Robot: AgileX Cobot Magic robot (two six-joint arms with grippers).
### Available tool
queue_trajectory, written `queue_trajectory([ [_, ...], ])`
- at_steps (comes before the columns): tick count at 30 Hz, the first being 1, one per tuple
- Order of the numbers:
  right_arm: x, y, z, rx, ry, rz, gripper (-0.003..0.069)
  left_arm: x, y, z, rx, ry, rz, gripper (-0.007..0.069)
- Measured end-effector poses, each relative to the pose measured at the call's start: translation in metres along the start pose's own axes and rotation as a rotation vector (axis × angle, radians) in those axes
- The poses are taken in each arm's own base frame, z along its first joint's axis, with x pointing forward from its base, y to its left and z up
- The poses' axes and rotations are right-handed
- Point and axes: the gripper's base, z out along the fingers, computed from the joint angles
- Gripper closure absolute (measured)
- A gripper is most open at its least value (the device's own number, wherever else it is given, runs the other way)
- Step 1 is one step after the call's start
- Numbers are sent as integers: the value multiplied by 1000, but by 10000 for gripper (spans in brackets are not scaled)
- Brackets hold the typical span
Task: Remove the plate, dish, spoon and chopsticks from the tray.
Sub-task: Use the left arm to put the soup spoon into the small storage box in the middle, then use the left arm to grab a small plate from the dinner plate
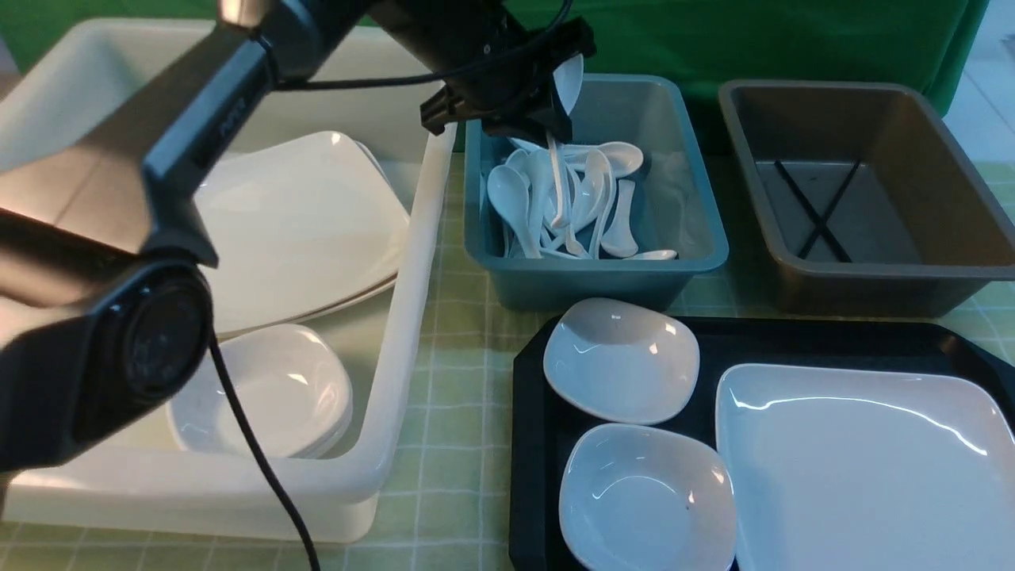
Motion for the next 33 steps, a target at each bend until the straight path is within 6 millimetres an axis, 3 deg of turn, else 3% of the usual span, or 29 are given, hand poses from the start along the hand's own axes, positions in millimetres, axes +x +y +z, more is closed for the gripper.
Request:
queue_trajectory([
  [5,-1,0,0,0,-8,0,438,-4,6,20,18,-61,-6,540],
  [11,-1,0,0,0,-10,0,438,-6,8,26,29,-89,-5,367],
  [15,-1,0,0,0,-10,0,438,-5,4,15,40,-59,1,241],
  [19,-1,0,0,0,-9,0,438,-9,-5,-18,47,-46,50,194],
  [23,0,0,0,0,0,0,435,-19,-27,-97,54,-129,145,230],
  [24,0,0,0,0,1,-2,433,-20,-32,-126,39,-163,178,284],
  [26,0,0,0,0,2,-2,429,-18,-41,-164,19,-205,237,382],
  [28,0,0,0,0,2,-3,429,-15,-48,-191,3,-248,294,464],
  [29,0,0,0,-1,2,-2,428,-15,-48,-194,-4,-254,302,476],
  [31,1,0,0,0,8,-2,426,-9,-57,-224,-10,-305,362,591],
  [33,1,0,0,0,13,-2,425,-2,-66,-242,32,-319,375,623],
])
